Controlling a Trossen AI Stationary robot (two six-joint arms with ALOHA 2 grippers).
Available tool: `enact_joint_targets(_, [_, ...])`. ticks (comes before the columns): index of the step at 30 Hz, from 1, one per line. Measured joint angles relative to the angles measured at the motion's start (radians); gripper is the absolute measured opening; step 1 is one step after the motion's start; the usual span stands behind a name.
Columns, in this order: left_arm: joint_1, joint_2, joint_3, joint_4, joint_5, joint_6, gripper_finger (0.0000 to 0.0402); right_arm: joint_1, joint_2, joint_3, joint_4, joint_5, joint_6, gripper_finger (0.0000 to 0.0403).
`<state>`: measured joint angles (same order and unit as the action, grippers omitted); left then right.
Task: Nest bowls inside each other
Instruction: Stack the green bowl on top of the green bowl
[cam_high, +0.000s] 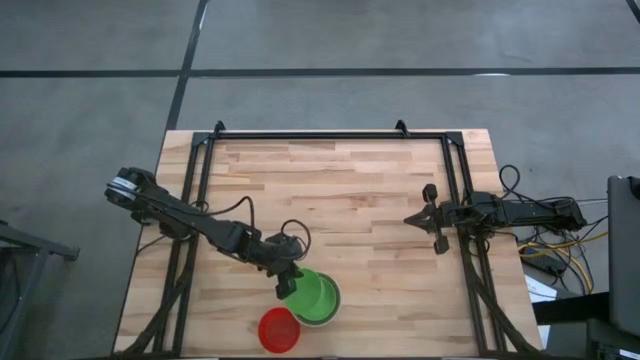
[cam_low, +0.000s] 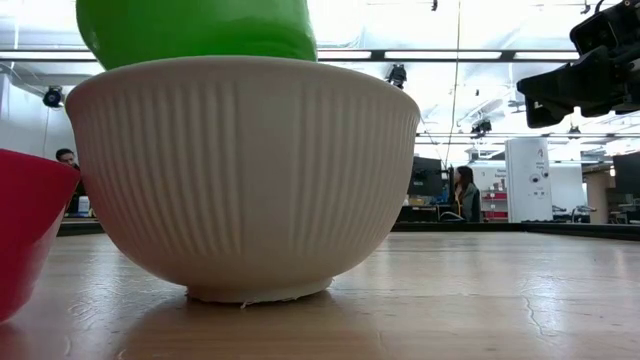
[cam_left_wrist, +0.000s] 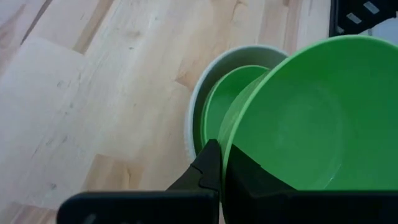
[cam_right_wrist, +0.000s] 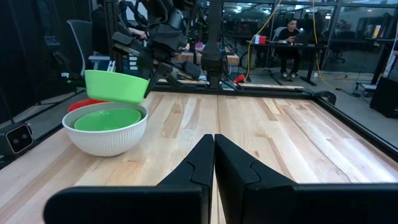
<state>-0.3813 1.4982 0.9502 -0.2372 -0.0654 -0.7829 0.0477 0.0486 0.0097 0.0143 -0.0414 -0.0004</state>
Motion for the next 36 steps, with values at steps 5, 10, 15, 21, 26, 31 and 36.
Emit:
enact_joint_targets(5, [0.000, 0.024, -0.002, 0.003, 0.005, -0.013, 0.0003, 0.000, 0.000, 0.000, 0.000, 0.000, 0.000, 0.0009])
enact_joint_targets(10, [0.000, 0.075, 0.020, 0.003, 0.044, -0.023, 0.0003, 0.000, 0.000, 0.000, 0.000, 0.000, 0.000, 0.0009])
enact_joint_targets(15, [0.000, 0.090, 0.044, 0.005, 0.048, -0.023, 0.0004, 0.000, 0.000, 0.000, 0.000, 0.000, 0.000, 0.0009])
enact_joint_targets(21, [0.000, 0.095, 0.074, -0.003, 0.050, -0.029, 0.0004, 0.000, 0.000, 0.000, 0.000, 0.000, 0.000, 0.0009])
enact_joint_targets(26, [0.000, 0.101, 0.078, -0.006, 0.050, -0.037, 0.0004, 0.000, 0.000, 0.000, 0.000, 0.000, 0.000, 0.0009])
enact_joint_targets(31, [0.000, 0.143, 0.093, -0.010, 0.067, -0.050, 0.0005, 0.000, 0.000, 0.000, 0.000, 0.000, 0.000, 0.0009])
enact_joint_targets(36, [0.000, 0.179, 0.127, -0.017, 0.083, -0.049, 0.0005, 0.000, 0.000, 0.000, 0.000, 0.000, 0.000, 0.0009])
